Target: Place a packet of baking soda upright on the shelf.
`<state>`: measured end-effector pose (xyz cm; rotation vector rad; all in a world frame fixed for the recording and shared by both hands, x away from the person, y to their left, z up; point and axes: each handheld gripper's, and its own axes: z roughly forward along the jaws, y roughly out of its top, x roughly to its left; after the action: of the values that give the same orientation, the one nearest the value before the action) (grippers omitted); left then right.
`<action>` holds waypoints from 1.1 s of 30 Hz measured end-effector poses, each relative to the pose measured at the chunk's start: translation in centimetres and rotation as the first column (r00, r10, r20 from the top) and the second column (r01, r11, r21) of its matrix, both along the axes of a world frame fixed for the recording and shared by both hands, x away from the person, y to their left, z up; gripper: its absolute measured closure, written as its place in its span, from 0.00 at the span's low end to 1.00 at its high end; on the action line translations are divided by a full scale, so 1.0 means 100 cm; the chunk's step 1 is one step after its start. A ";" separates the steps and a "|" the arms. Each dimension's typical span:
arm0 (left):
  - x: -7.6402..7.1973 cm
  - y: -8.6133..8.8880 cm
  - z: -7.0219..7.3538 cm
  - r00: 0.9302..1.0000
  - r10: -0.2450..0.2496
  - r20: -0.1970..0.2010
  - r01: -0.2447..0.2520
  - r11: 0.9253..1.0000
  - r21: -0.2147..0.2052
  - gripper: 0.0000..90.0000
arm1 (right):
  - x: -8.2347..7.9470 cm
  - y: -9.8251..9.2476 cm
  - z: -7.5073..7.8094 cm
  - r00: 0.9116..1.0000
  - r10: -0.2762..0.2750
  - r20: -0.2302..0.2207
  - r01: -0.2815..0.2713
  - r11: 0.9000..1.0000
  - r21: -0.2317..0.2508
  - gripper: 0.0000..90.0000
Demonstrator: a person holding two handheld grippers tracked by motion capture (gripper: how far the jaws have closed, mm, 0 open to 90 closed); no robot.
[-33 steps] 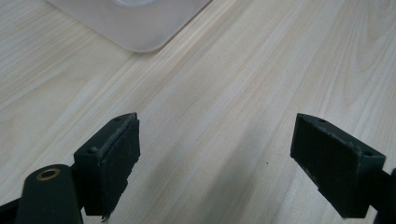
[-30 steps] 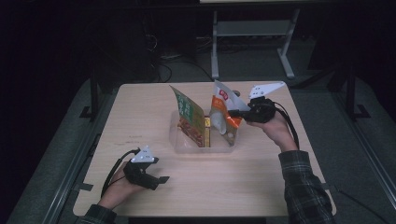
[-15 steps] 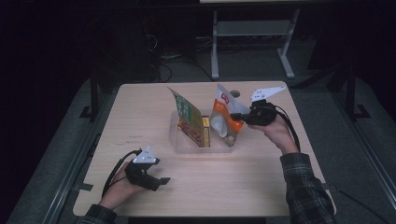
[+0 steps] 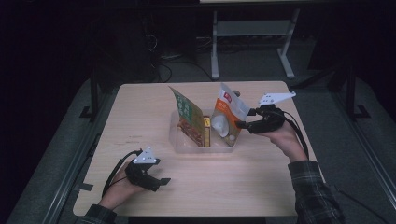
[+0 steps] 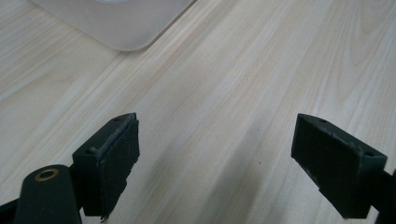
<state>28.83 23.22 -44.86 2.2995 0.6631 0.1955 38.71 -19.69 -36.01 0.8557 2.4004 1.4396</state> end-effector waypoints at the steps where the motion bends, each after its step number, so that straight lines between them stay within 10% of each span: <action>1: 0.000 0.000 0.000 1.000 -0.005 -0.001 0.005 1.000 0.004 0.16 | -0.002 -0.002 -0.002 1.000 -0.002 -0.007 0.002 1.000 0.010 0.35; 17: -0.001 -0.005 0.001 0.999 -0.046 -0.001 0.046 0.999 -0.011 0.15 | -0.054 -0.026 -0.036 0.997 -0.051 -0.057 0.050 0.998 -0.026 0.30; 33: -0.005 -0.017 -0.005 0.995 -0.102 -0.015 0.102 0.995 -0.022 0.15 | -0.103 0.002 -0.083 0.994 0.020 -0.103 -0.028 0.997 -0.078 0.27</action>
<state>28.29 21.51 -45.32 2.3097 0.5517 0.1216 28.39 -19.51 -44.31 0.9050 2.5321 1.3298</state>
